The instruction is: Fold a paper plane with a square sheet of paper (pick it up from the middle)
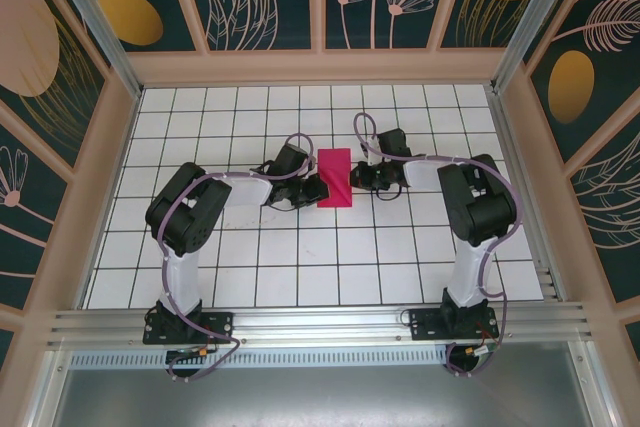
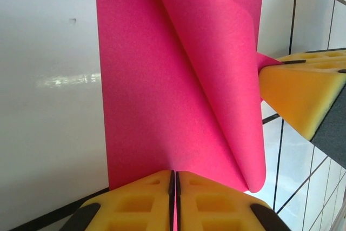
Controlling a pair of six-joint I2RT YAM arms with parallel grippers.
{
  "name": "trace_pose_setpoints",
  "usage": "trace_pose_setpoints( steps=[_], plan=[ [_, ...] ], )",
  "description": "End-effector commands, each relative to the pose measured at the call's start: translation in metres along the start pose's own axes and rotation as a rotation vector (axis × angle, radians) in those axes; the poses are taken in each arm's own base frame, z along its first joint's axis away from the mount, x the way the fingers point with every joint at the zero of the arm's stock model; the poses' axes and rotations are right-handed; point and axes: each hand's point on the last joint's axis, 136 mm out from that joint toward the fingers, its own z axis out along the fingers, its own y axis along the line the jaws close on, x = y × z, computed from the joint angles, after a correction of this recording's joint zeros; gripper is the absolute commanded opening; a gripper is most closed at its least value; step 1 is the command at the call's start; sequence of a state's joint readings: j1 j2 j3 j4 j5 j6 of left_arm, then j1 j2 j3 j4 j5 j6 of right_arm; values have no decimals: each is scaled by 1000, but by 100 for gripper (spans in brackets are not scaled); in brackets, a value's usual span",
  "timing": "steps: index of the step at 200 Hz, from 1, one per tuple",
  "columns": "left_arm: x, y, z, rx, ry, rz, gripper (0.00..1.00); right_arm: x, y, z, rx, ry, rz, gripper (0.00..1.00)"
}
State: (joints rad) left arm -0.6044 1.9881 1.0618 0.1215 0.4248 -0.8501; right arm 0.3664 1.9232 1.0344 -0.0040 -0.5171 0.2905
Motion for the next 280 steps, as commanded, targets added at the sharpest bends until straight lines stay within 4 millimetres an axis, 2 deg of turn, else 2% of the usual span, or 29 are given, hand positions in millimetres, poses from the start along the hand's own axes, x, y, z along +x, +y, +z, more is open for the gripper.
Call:
trace_pose_setpoints(
  steps=[1,80,115,149,155,178,235,280],
  plan=[
    [14,21,4,-86,49,-5,13,-8,7,3,-27,-3,-39,6],
    [21,32,2,-137,81,17,10,-8,14,3,-61,7,-46,7],
    [29,34,-10,-140,79,34,10,11,23,0,-66,34,-43,7],
    [35,33,-23,-139,78,56,10,30,40,-5,-76,54,-55,7],
    [43,41,-26,-155,91,54,10,32,44,-5,-79,55,-57,7],
    [47,42,-33,-161,88,66,11,41,53,-3,-88,69,-73,7],
    [49,46,-33,-181,98,73,10,35,51,11,-75,77,-84,7],
    [49,46,-31,-177,106,75,10,33,46,14,-52,72,-86,7]
  ],
)
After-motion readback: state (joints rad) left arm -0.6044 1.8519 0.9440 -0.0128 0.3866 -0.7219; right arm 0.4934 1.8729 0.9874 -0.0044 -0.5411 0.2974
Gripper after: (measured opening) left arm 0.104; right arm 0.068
